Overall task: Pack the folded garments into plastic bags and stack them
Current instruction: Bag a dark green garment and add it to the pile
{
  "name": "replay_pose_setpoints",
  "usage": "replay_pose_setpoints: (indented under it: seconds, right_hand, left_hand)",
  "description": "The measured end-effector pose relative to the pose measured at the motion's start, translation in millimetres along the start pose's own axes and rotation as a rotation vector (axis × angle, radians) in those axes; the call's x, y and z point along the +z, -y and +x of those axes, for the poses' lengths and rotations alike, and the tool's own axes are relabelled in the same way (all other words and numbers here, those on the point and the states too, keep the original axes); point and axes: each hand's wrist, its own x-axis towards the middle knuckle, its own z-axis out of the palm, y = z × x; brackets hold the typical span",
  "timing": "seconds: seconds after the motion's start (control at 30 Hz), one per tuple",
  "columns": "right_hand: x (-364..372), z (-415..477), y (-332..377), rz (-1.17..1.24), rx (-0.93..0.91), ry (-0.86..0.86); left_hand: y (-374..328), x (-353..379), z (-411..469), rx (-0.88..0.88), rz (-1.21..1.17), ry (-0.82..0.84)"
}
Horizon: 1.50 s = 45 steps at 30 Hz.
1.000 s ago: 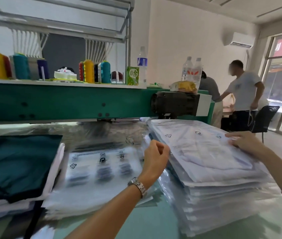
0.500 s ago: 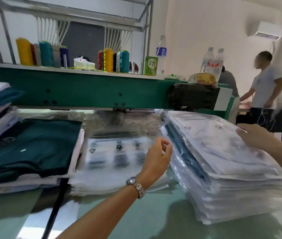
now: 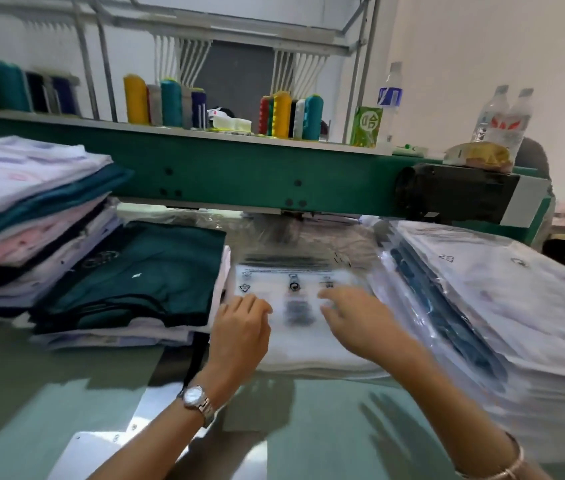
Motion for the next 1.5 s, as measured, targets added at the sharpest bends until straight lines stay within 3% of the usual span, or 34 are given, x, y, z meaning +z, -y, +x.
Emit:
replay_pose_setpoints:
  seconds: [0.3,0.47,0.83,1.0,1.23,1.5]
  right_hand:
    - [119.8,34.9,17.1,0.209,-0.209,0.115]
    - [132.1,34.6,14.5,0.202,-0.267,0.024]
    - [133.0,24.1,11.8,0.214,-0.361,-0.075]
    - [133.3,20.3,14.1,0.33,-0.402,-0.228]
    - [135.2,18.6,23.4,0.311,-0.406,-0.507]
    - [135.0,19.0,50.7,0.303,-0.534,-0.578]
  left_hand:
    - [48.1,-12.2,-35.7,0.118,0.05,0.038]
    - [53.3,-16.8,-44.7,-0.008,-0.057,0.057]
    - [48.8,-22.7,-46.0,-0.064,-0.105,0.067]
    - [55.8,-23.9,-48.2,-0.031,-0.12,0.061]
    - [60.3,-24.6,-42.7,0.01,-0.047,-0.115]
    - [57.0,-27.4,-40.0,0.172,-0.007,-0.151]
